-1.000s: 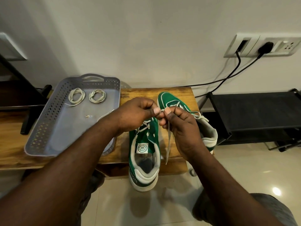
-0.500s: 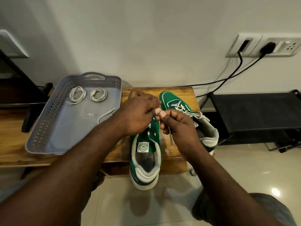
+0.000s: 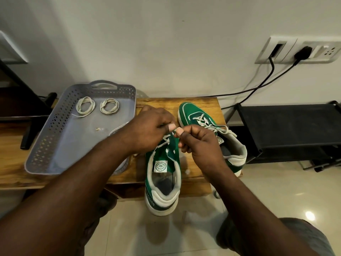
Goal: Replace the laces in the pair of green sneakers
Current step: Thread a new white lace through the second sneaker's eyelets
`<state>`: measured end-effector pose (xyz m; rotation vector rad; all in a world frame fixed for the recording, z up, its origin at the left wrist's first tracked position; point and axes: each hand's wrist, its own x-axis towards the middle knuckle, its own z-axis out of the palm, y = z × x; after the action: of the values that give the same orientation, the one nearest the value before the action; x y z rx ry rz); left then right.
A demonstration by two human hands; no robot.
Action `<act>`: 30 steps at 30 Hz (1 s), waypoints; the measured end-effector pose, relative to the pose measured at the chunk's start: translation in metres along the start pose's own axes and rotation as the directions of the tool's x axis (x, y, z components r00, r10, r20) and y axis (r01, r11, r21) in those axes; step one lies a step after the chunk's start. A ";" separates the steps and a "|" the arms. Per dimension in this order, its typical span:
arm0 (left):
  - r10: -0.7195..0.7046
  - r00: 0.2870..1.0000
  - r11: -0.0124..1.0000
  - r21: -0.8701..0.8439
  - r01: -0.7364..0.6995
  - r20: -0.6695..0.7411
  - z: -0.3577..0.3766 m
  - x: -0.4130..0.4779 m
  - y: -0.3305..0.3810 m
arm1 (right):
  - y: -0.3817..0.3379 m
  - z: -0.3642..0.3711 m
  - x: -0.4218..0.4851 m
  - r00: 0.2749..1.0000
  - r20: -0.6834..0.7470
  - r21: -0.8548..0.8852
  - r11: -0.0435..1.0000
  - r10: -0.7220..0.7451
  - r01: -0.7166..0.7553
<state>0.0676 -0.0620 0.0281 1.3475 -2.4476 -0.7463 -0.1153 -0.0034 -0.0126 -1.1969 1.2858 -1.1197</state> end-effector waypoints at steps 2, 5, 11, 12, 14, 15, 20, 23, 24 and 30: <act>-0.022 0.998 0.998 0.056 0.019 0.051 0.004 0.001 -0.005 | 0.000 0.000 0.001 1.000 -0.012 -0.010 1.000 0.004 -0.005; -0.129 0.992 0.980 0.150 0.130 -0.012 -0.005 0.001 -0.020 | 0.000 -0.002 0.002 1.000 -0.010 -0.026 1.000 0.014 -0.015; -0.136 0.990 0.966 -0.218 0.139 0.030 -0.007 -0.009 -0.011 | 0.002 0.000 0.003 0.999 0.004 -0.054 0.998 0.032 -0.032; -0.129 0.991 0.964 -0.228 0.134 0.040 -0.005 -0.009 -0.009 | 0.002 0.002 0.003 1.000 0.009 -0.058 0.998 0.026 -0.025; -0.132 0.990 0.965 -0.223 0.138 0.042 -0.003 -0.009 -0.005 | 0.001 0.005 0.003 1.000 0.001 -0.059 0.998 0.019 -0.019; -0.140 0.989 0.960 -0.238 0.145 0.039 -0.003 -0.009 -0.005 | 0.001 0.005 0.003 1.000 -0.015 -0.060 0.998 0.019 -0.020; -0.268 0.963 0.949 -0.165 0.269 0.026 -0.006 -0.007 -0.012 | 0.002 0.005 -0.002 0.998 -0.015 -0.504 0.863 -0.059 0.044; -0.349 0.937 0.922 -0.166 0.350 0.038 -0.002 -0.008 -0.014 | 0.006 0.011 -0.008 0.993 0.119 -0.821 0.564 0.020 0.087; -0.364 0.931 0.914 -0.179 0.365 0.043 0.000 -0.008 -0.014 | 0.009 0.014 -0.010 0.993 0.116 -0.835 0.541 0.003 0.096; -0.398 0.912 0.901 -0.144 0.409 0.098 0.010 -0.008 -0.009 | 0.017 0.016 -0.006 0.996 -0.027 -0.757 0.653 -0.079 0.031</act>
<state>0.0741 -0.0568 0.0153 1.8138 -2.1150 -1.0740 -0.1007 0.0040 -0.0302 -1.8314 1.8680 -0.6345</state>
